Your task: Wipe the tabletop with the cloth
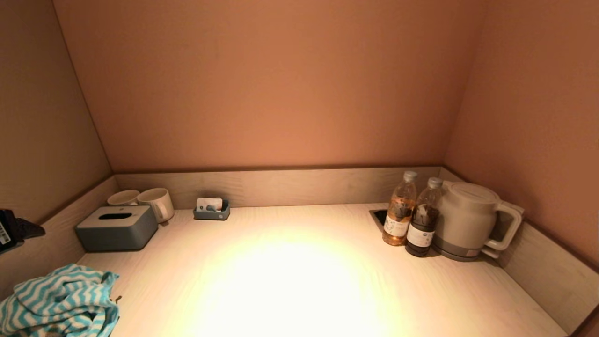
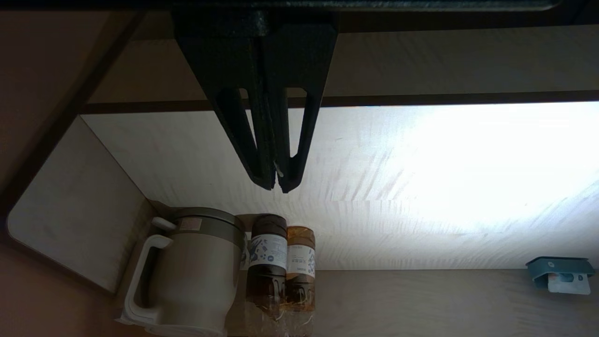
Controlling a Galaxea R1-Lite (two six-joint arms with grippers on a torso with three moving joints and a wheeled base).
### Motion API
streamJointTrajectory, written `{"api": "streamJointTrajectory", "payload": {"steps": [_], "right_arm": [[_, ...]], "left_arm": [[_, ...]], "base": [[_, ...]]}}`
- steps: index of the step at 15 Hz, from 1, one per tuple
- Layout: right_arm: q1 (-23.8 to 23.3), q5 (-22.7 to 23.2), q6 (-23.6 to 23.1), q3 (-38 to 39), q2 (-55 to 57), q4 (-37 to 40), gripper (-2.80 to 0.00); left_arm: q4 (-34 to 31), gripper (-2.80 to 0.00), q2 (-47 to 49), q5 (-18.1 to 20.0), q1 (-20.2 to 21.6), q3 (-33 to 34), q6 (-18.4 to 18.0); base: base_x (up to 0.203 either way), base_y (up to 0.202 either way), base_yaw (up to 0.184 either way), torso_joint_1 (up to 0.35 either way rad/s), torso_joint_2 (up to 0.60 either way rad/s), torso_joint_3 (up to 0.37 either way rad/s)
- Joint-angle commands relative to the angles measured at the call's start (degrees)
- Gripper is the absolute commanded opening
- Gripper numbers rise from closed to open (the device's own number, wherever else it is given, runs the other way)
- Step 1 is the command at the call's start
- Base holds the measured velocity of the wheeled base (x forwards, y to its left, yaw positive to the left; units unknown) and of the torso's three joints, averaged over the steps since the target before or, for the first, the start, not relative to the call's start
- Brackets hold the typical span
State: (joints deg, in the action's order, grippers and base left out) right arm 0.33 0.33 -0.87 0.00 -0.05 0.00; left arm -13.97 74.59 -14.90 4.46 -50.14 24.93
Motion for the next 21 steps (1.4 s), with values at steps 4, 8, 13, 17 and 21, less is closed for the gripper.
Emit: {"api": "streamJointTrajectory", "payload": {"steps": [4, 8, 13, 17, 21], "right_arm": [[0.02, 0.02, -0.01, 0.0, 0.05, -0.09, -2.8], [0.02, 0.02, -0.01, 0.0, 0.05, -0.04, -2.8], [0.02, 0.02, -0.01, 0.0, 0.05, 0.0, -2.8], [0.02, 0.02, -0.01, 0.0, 0.05, 0.0, -2.8], [0.02, 0.02, -0.01, 0.0, 0.05, 0.0, -2.8]], "left_arm": [[0.39, -2.8, -8.56, 6.49, -0.06, 0.32, -6.55], [1.57, -2.8, -16.26, 9.23, -0.3, 3.9, -10.57], [4.25, -2.8, -31.67, 13.9, -0.66, 9.62, -18.28], [3.31, -2.8, -46.29, 14.42, -0.44, 13.88, -23.55], [-4.12, -2.8, -55.96, 11.65, 1.29, 13.73, -24.52]], "base": [[0.0, 0.0, 0.0, 0.0, 0.0, 0.0], [0.0, 0.0, 0.0, 0.0, 0.0, 0.0], [0.0, 0.0, 0.0, 0.0, 0.0, 0.0], [0.0, 0.0, 0.0, 0.0, 0.0, 0.0], [0.0, 0.0, 0.0, 0.0, 0.0, 0.0]]}}
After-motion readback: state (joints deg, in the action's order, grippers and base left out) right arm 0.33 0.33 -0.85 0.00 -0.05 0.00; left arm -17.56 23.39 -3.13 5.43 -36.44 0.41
